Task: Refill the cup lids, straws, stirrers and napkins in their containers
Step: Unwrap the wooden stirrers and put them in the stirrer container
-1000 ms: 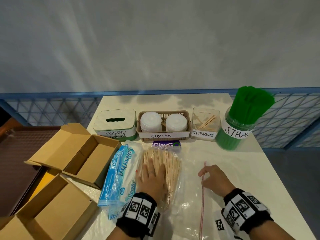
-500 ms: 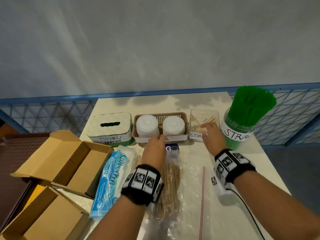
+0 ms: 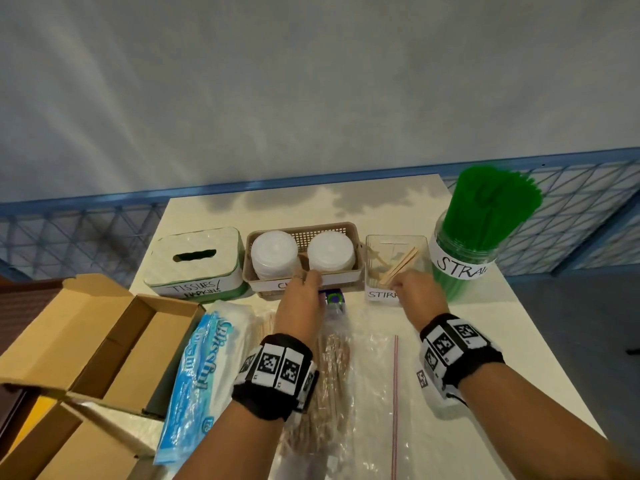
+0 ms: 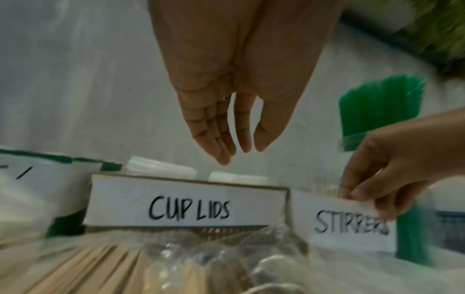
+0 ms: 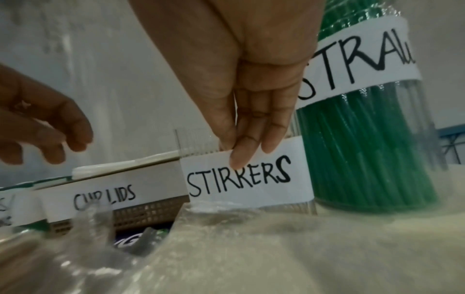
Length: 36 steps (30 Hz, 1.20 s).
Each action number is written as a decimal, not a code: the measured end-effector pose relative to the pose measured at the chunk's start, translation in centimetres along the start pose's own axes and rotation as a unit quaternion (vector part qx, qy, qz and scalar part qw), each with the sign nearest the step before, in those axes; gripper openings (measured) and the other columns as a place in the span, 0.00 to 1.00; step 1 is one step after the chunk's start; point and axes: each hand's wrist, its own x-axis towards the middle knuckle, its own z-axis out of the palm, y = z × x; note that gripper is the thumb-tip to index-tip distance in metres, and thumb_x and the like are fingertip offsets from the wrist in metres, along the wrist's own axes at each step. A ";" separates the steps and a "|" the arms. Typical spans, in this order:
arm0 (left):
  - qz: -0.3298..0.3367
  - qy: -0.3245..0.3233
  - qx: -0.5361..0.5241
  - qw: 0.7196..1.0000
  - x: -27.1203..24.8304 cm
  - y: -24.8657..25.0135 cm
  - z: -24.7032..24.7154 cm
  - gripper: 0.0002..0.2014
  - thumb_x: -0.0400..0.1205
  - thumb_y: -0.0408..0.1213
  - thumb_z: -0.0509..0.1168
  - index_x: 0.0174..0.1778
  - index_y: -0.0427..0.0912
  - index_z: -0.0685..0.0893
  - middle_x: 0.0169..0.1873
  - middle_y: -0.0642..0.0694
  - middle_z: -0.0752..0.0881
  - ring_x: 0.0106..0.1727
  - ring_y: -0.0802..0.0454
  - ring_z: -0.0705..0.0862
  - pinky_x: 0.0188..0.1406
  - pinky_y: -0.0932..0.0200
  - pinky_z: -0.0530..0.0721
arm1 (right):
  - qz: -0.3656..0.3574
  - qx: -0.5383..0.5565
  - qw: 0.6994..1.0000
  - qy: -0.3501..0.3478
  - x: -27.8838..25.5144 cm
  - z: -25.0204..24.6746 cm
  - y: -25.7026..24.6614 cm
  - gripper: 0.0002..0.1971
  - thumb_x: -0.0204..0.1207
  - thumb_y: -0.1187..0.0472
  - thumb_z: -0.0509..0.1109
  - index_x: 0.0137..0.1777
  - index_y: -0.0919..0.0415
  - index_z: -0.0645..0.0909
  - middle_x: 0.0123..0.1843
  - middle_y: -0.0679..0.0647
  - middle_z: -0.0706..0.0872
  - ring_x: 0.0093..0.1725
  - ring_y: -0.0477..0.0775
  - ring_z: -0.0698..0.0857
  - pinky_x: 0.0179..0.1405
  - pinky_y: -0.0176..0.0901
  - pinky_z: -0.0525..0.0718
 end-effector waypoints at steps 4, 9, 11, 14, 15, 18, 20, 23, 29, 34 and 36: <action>0.027 -0.123 0.012 0.992 -4.7 2.5 -0.1 0.11 0.85 0.43 0.58 0.52 0.39 0.78 0.51 0.44 0.83 0.47 0.53 0.79 0.51 0.67 0.76 | -0.009 0.068 0.997 0.034 -1.8 -0.8 -0.6 0.11 0.80 0.68 0.63 0.57 0.64 0.84 0.55 0.57 0.85 0.51 0.56 0.84 0.52 0.41 0.79; -0.005 -0.363 0.086 0.928 -9.8 4.5 3.1 0.27 0.77 0.65 0.59 0.34 0.39 0.75 0.30 0.48 0.76 0.34 0.52 0.77 0.44 0.60 0.80 | 0.041 0.120 0.992 0.006 -6.6 -2.4 -0.3 0.10 0.80 0.63 0.63 0.42 0.65 0.82 0.37 0.56 0.86 0.34 0.54 0.85 0.39 0.42 0.82; -0.023 -0.396 0.087 0.914 -11.2 4.5 4.6 0.31 0.73 0.67 0.63 0.44 0.37 0.80 0.37 0.47 0.80 0.41 0.50 0.81 0.48 0.58 0.82 | 0.096 0.080 0.975 -0.184 -9.3 -1.3 0.3 0.16 0.82 0.58 0.62 0.33 0.61 0.79 0.24 0.49 0.83 0.23 0.44 0.82 0.29 0.34 0.80; -0.033 -0.383 0.081 0.920 -12.4 4.1 6.3 0.34 0.72 0.61 0.69 0.63 0.37 0.74 0.53 0.45 0.82 0.54 0.47 0.82 0.55 0.56 0.81 | 0.103 0.080 0.940 -0.315 -12.3 1.3 0.8 0.19 0.81 0.56 0.62 0.27 0.57 0.78 0.16 0.46 0.79 0.14 0.37 0.76 0.22 0.26 0.73; -0.026 -0.368 0.090 0.925 -12.6 4.1 6.6 0.32 0.74 0.57 0.69 0.64 0.37 0.72 0.56 0.44 0.81 0.56 0.46 0.81 0.56 0.55 0.80 | 0.095 0.105 0.935 -0.325 -12.9 2.1 0.9 0.19 0.80 0.57 0.62 0.27 0.58 0.78 0.19 0.47 0.80 0.15 0.38 0.76 0.22 0.27 0.73; -0.013 -0.322 0.093 0.942 -12.7 3.5 7.6 0.21 0.78 0.49 0.67 0.60 0.38 0.76 0.46 0.45 0.80 0.50 0.49 0.82 0.52 0.58 0.81 | 0.148 0.267 0.905 -0.297 -13.7 3.5 1.1 0.13 0.75 0.68 0.64 0.29 0.61 0.76 0.25 0.57 0.82 0.21 0.49 0.76 0.22 0.37 0.72; -0.033 -0.313 0.055 0.948 -12.4 3.1 7.6 0.12 0.81 0.41 0.65 0.53 0.37 0.81 0.40 0.46 0.81 0.47 0.48 0.86 0.49 0.60 0.83 | 0.169 0.342 0.884 -0.269 -13.9 3.5 1.0 0.12 0.73 0.74 0.62 0.31 0.62 0.75 0.25 0.58 0.80 0.23 0.51 0.74 0.22 0.38 0.69; -0.066 -0.300 -0.041 0.951 -11.8 2.3 7.1 0.10 0.82 0.37 0.64 0.47 0.34 0.86 0.38 0.41 0.88 0.39 0.51 0.88 0.51 0.59 0.86 | 0.141 0.370 0.886 -0.239 -13.8 3.3 0.5 0.06 0.75 0.70 0.65 0.37 0.66 0.80 0.26 0.54 0.80 0.22 0.47 0.74 0.22 0.35 0.71; -0.074 -0.212 -0.203 0.953 -11.7 1.9 4.9 0.12 0.82 0.36 0.64 0.31 0.48 0.77 0.25 0.54 0.82 0.21 0.68 0.79 0.30 0.74 0.80 | 0.067 0.369 0.914 -0.151 -13.2 3.4 -0.4 0.14 0.71 0.69 0.74 0.27 0.60 0.76 0.28 0.51 0.80 0.26 0.47 0.79 0.25 0.32 0.77; -0.090 -0.153 -0.225 0.958 -11.8 2.0 3.5 0.12 0.81 0.32 0.63 0.31 0.46 0.73 0.28 0.49 0.83 0.27 0.58 0.81 0.34 0.64 0.81 | 0.080 0.439 0.880 -0.163 -13.0 3.0 -1.0 0.16 0.70 0.65 0.77 0.26 0.63 0.76 0.20 0.50 0.76 0.21 0.46 0.75 0.23 0.34 0.75; -0.128 -0.108 -0.260 0.951 -11.8 2.0 3.0 0.12 0.79 0.31 0.64 0.32 0.44 0.72 0.30 0.47 0.83 0.29 0.54 0.80 0.33 0.63 0.79 | 0.086 0.433 0.886 -0.143 -12.8 3.1 -1.2 0.18 0.69 0.62 0.78 0.24 0.62 0.74 0.18 0.47 0.74 0.18 0.41 0.74 0.20 0.30 0.74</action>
